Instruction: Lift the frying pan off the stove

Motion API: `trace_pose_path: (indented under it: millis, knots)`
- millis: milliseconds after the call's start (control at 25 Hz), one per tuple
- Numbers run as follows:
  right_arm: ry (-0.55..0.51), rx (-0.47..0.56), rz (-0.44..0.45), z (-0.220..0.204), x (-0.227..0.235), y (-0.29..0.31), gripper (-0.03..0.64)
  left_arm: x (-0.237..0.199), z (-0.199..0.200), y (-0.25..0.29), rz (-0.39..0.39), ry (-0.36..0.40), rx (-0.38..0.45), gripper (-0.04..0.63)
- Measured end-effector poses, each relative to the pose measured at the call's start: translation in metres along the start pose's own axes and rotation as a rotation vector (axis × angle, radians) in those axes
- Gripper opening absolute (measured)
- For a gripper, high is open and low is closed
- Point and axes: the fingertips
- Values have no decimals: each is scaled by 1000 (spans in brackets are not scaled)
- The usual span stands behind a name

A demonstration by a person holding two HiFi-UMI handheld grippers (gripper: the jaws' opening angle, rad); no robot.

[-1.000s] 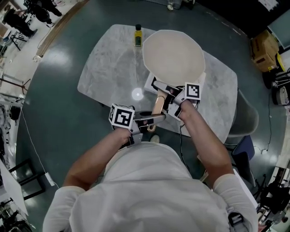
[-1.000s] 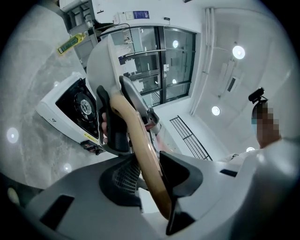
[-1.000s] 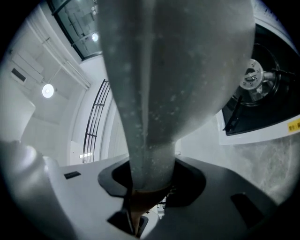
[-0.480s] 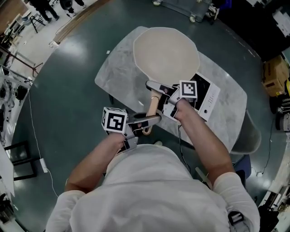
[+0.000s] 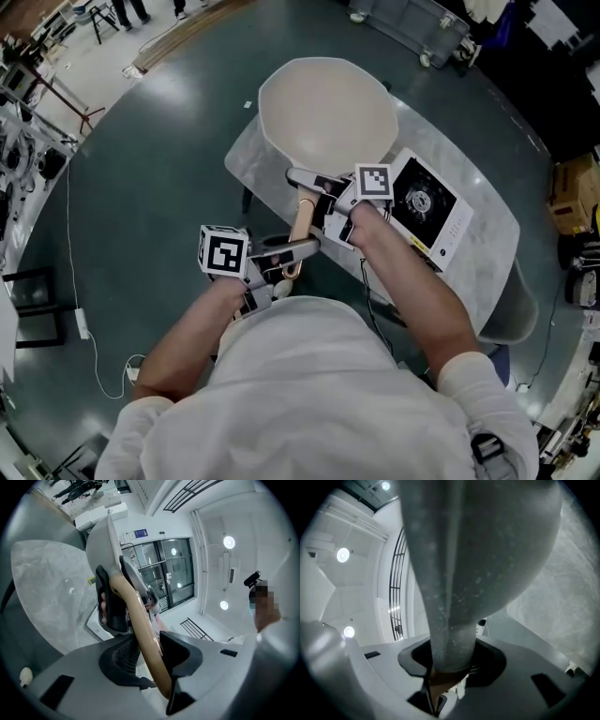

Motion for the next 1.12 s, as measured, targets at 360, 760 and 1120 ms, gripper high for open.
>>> trace_pose_path:
  millis: [360, 760, 1120]
  knots:
    - [0, -7, -17, -6, 8, 82, 172, -20, 28, -75, -9, 3, 4, 140]
    - [-5, 16, -27, -5, 15, 113, 175, -31, 40, -106, -31, -17, -23, 140]
    - [-20, 27, -42, -3, 22, 111, 176, -36, 39, -106, -43, -17, -37, 140]
Point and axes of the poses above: the fingertips, and each gripper's own axes: y forward along the fingers, x to its right, z out of its top, and after that the axes turned 1 degree about y, right-handed
